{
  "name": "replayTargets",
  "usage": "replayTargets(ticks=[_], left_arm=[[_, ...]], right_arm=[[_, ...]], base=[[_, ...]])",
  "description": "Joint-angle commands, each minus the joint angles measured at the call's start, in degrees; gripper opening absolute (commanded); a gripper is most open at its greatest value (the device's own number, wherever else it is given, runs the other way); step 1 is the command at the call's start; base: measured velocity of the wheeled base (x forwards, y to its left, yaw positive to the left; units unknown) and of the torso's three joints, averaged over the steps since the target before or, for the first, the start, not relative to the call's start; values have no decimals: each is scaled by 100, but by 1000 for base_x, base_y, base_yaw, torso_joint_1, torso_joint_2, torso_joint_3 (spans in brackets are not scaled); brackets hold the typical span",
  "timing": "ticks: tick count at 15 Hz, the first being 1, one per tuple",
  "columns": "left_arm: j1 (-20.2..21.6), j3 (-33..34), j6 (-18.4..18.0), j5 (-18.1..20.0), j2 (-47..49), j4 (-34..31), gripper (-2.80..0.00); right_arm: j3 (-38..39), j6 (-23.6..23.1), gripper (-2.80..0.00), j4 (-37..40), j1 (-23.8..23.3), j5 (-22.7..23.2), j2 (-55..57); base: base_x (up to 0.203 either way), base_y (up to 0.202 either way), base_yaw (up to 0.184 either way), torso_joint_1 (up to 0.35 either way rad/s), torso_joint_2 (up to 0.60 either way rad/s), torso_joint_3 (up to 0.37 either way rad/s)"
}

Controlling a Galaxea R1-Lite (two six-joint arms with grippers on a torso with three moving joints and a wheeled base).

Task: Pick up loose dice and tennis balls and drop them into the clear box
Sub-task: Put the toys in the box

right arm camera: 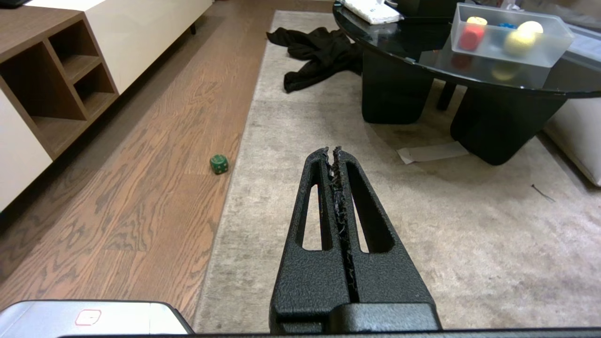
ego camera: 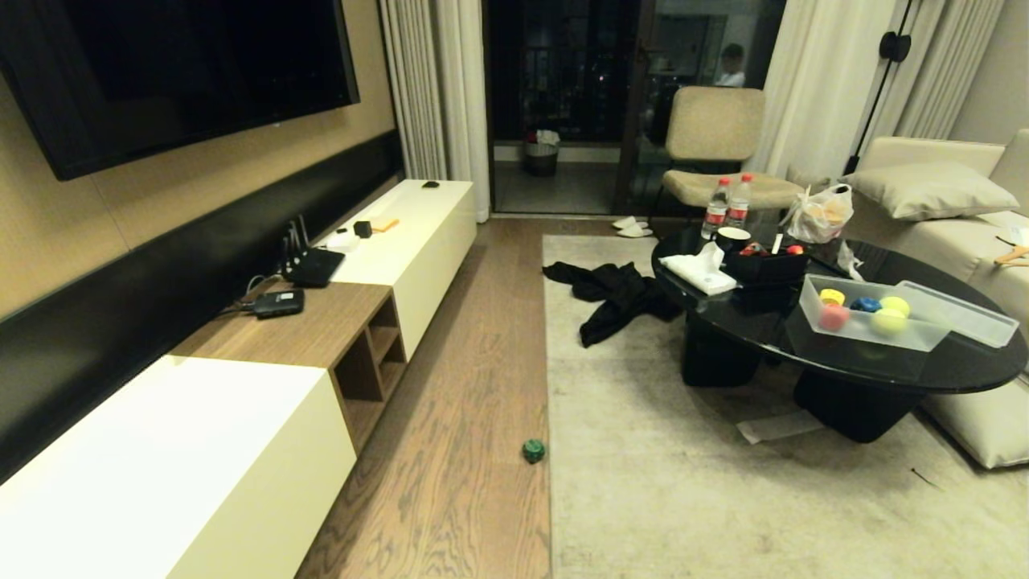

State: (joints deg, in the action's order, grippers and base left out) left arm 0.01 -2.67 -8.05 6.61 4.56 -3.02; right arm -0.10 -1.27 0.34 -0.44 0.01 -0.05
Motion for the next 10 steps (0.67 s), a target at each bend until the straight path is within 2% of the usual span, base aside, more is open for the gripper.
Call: replayTargets(ticks=[1, 3, 6, 10], left_arm=[[14, -1, -17, -108, -465, 26, -280], [9, 218, -61, -309, -465, 128, -280], [8, 258, -55, -319, -465, 319, -280], [8, 267, 253, -380, -465, 337, -280]], right_arm=[[1, 2, -280, 1, 1, 0, 5], [1, 4, -280, 1, 1, -1, 5], [1, 2, -280, 1, 0, 8, 5], [1, -5, -280, 1, 3, 5, 5]], base=[[0, 0, 0, 0, 0, 0], [0, 0, 0, 0, 0, 0], [0, 0, 0, 0, 0, 0], [0, 0, 0, 0, 0, 0]])
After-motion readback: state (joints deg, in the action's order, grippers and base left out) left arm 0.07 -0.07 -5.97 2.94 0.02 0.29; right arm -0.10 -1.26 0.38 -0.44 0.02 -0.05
